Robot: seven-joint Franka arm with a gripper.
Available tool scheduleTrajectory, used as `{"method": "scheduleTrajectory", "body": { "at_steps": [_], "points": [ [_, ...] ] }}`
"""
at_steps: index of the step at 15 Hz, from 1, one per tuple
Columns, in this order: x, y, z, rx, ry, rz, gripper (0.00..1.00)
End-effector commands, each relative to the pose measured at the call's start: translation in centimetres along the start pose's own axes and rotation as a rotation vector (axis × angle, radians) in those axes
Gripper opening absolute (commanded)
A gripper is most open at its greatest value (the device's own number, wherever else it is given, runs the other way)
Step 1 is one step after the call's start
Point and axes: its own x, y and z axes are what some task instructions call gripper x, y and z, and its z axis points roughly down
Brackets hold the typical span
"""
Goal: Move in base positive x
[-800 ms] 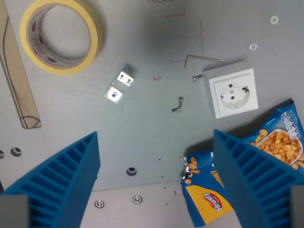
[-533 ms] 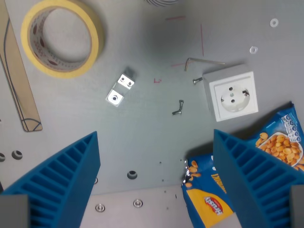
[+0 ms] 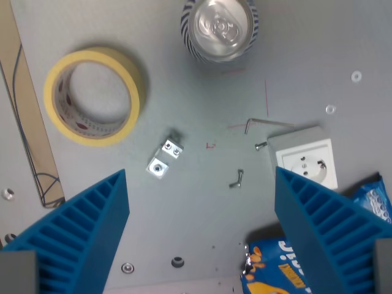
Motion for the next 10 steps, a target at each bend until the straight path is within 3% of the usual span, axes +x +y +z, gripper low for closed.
{"method": "scheduleTrajectory", "body": {
  "at_steps": [1,10],
  "points": [
    [1.7,-0.4,-0.3,-0.005,-0.038,0.005,1.00],
    [6.2,-1.2,0.3,-0.005,-0.038,0.005,1.00]
  ]
}}
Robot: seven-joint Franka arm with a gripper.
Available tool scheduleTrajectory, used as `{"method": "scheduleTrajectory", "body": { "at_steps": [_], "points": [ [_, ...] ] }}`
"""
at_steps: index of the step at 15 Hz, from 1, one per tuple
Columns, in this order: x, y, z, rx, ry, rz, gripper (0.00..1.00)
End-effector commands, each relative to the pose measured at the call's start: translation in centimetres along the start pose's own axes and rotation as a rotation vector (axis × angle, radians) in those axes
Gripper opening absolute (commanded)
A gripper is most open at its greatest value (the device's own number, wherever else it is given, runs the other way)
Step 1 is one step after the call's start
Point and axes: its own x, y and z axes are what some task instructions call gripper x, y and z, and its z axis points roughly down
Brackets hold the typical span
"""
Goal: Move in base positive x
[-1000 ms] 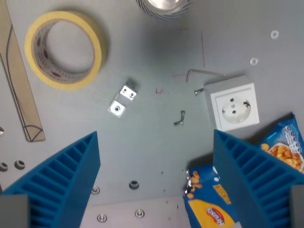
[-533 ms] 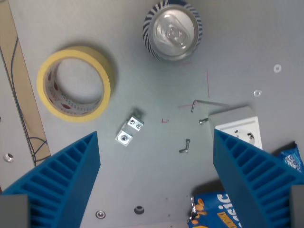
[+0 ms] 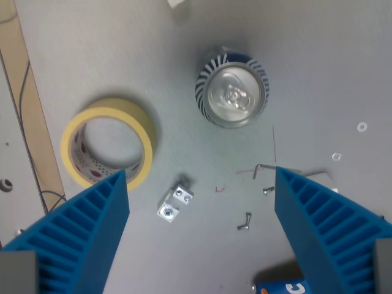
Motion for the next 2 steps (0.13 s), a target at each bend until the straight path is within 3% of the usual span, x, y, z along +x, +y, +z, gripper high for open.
{"method": "scheduleTrajectory", "body": {
  "at_steps": [1,2],
  "points": [
    [1.92,-0.45,-0.23,-0.008,-0.058,0.011,1.00],
    [2.41,-0.53,-0.14,-0.008,-0.058,0.011,1.00]
  ]
}}
